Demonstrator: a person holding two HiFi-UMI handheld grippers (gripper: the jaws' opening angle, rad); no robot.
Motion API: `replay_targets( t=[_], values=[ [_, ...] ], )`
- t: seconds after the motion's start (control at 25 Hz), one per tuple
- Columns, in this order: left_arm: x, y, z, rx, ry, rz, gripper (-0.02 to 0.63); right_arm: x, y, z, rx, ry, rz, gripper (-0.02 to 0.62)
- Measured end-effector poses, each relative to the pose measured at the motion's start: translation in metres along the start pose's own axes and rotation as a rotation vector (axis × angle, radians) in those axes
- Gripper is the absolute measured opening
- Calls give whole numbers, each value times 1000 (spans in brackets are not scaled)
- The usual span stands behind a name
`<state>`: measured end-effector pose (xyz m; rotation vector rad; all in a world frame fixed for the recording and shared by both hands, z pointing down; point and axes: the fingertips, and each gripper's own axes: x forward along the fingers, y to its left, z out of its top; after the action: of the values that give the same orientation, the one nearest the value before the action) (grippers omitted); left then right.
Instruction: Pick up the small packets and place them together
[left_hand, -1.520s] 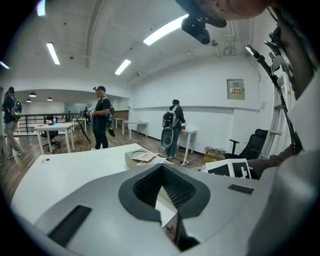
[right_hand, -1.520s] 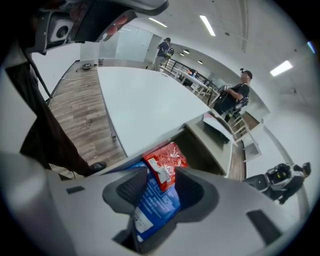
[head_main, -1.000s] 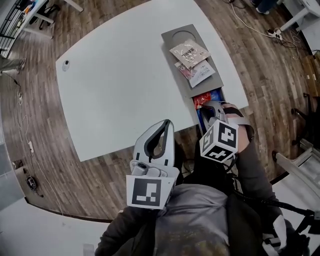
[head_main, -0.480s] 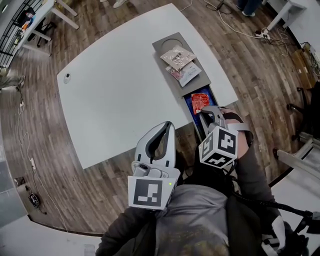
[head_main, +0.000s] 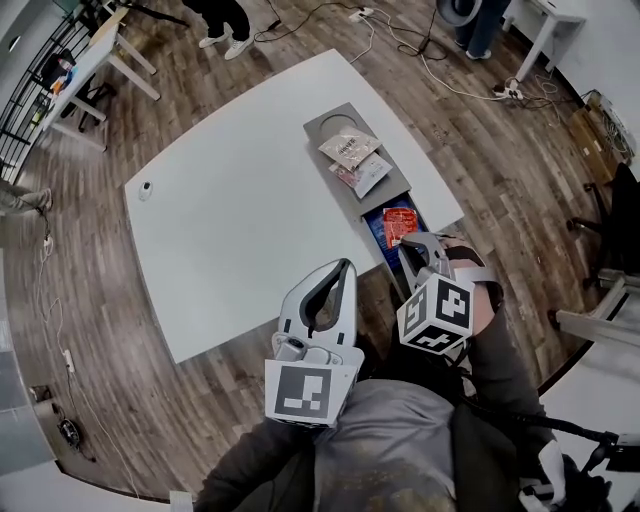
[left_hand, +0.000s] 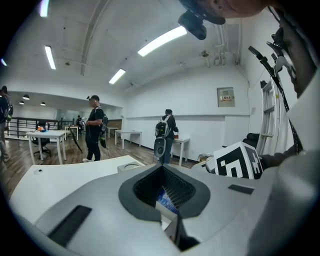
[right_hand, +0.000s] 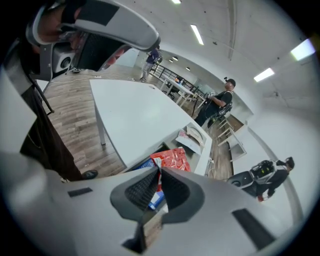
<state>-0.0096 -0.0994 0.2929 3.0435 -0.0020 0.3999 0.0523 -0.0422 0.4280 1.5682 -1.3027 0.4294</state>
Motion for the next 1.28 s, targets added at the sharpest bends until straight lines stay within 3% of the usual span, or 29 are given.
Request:
replay_targets(
  t=[0.28, 0.6, 0.96, 1.28],
  values=[
    [7, 13, 3, -12, -19, 27, 2, 7, -16, 9, -56, 5, -4, 25],
    [29, 37, 9, -64, -19, 102, 0, 33, -31, 6, -184, 62, 108, 25],
    [48, 49, 5, -118, -6, 134, 2, 41, -28, -1, -292, 109, 240, 25],
    [58, 56, 4, -133, -8, 150, 0, 49, -38, 0, -313, 115, 256, 25]
  ],
)
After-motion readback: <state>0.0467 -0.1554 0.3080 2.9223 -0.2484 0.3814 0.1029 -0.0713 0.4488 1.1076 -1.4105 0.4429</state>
